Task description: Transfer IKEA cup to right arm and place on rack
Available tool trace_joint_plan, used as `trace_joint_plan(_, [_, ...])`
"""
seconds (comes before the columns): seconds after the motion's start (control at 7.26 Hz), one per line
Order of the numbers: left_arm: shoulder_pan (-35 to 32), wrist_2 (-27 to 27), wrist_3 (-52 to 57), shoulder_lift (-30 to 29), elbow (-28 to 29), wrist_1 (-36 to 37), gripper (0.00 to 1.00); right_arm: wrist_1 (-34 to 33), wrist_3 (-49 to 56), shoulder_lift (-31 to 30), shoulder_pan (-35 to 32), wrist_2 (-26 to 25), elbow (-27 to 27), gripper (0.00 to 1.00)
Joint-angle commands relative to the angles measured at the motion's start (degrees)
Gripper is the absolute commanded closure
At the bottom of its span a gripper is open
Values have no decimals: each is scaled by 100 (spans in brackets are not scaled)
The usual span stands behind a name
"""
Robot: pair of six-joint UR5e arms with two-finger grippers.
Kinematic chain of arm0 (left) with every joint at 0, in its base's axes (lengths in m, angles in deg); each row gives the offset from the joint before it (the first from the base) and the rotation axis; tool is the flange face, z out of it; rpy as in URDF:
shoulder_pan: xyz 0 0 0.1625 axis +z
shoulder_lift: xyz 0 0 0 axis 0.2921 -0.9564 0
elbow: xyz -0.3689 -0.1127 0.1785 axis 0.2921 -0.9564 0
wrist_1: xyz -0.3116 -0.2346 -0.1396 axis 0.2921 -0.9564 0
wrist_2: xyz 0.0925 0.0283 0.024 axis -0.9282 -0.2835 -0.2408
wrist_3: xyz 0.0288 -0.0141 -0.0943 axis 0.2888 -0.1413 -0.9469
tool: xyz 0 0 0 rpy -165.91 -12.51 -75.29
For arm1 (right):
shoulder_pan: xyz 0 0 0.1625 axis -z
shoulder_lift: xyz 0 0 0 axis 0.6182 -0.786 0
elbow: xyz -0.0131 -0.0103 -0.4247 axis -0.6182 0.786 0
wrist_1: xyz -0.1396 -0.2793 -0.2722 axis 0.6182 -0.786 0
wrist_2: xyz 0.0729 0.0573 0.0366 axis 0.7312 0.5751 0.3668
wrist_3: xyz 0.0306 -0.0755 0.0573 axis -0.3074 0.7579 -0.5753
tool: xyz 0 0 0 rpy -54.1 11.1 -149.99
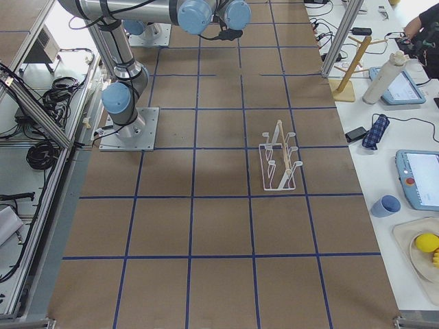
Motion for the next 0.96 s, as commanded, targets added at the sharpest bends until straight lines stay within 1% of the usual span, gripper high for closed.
trace_joint_plan(0.0, [0, 5, -3, 17, 6, 0, 100, 5, 70, 5, -3, 8, 0, 29])
trace_joint_plan(0.14, [0, 5, -3, 18, 6, 0, 100, 5, 70, 5, -3, 17, 0, 39])
trace_joint_plan(0.28, [0, 5, -3, 9, 6, 0, 100, 5, 62, 5, -3, 34, 0, 42])
trace_joint_plan(0.41, [0, 5, -3, 9, 6, 0, 100, 5, 62, 5, -3, 26, 9, 43])
trace_joint_plan(0.55, [0, -3, -3, 0, 6, 0, 81, 14, 62, -4, -3, 35, 9, 42])
trace_joint_plan(0.69, [0, 5, -29, -17, 6, -9, 32, 14, 62, 5, -3, 52, 17, 42])
trace_joint_plan(0.83, [0, -3, -38, 26, 6, -9, 24, 5, 62, 5, -3, 52, 35, 42])
